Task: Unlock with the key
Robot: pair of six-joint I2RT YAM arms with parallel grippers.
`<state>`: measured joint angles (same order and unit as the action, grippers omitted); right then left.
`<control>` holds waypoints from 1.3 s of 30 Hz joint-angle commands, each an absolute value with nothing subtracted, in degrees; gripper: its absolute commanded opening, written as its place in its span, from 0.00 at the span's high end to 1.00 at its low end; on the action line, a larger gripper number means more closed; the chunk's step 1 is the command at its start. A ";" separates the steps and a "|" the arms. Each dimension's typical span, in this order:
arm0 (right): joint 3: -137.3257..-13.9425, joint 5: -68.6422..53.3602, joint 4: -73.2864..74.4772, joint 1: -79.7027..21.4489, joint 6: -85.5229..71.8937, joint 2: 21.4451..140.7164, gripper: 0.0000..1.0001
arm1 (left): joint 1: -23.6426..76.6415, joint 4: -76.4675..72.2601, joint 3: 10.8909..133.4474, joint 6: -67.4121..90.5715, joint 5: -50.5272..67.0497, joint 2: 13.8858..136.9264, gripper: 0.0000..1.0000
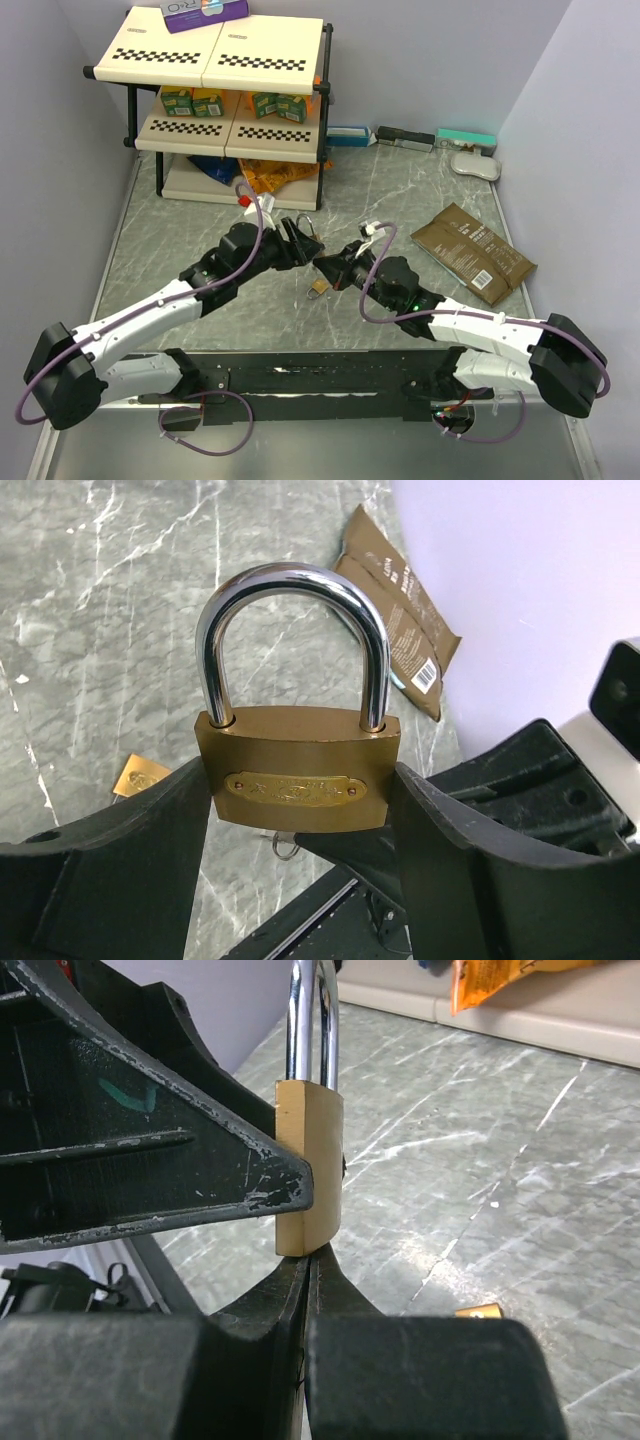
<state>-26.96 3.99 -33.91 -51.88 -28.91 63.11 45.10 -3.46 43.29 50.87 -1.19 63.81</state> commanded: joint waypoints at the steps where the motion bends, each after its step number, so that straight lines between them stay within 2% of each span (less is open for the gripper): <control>1: -28.21 1.76 -45.79 -50.01 -31.55 60.64 1.00 | 46.58 -6.15 42.28 50.71 4.92 61.44 0.99; 17: -25.32 -6.32 -50.27 -44.13 -39.98 61.61 1.00 | 46.67 -8.17 40.08 49.66 7.64 57.22 0.99; 39: -24.87 -7.29 -49.83 -40.96 -44.82 63.54 1.00 | 47.72 -9.41 38.85 48.96 10.28 54.58 0.99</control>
<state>-23.86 -14.39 -42.00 -43.90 -43.07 63.22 45.32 -7.01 39.11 50.04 2.28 57.32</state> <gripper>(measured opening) 0.008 0.698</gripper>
